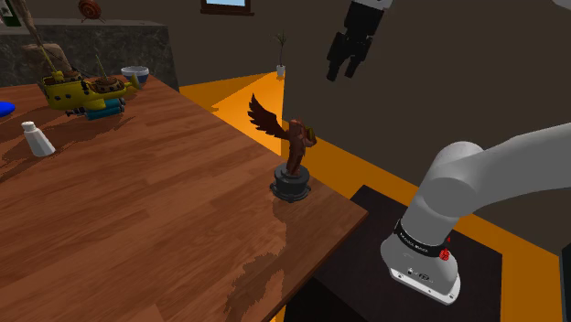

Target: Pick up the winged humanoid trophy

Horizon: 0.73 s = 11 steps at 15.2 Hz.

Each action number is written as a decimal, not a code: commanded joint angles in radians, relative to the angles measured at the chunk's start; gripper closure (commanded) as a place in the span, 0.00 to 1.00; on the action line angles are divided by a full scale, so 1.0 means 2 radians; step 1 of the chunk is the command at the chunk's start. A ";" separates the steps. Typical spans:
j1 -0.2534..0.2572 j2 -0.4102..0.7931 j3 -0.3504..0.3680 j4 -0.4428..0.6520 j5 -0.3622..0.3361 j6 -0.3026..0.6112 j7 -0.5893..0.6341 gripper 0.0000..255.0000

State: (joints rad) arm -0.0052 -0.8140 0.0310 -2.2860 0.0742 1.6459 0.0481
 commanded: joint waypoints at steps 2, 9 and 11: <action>0.000 0.006 0.018 0.000 0.001 0.001 0.020 0.00; -0.008 0.079 0.139 0.024 0.002 0.004 0.159 0.00; -0.013 0.109 0.173 0.038 -0.002 0.004 0.201 0.00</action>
State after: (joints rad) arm -0.0264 -0.6208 0.3438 -2.2223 0.0736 1.6574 0.4047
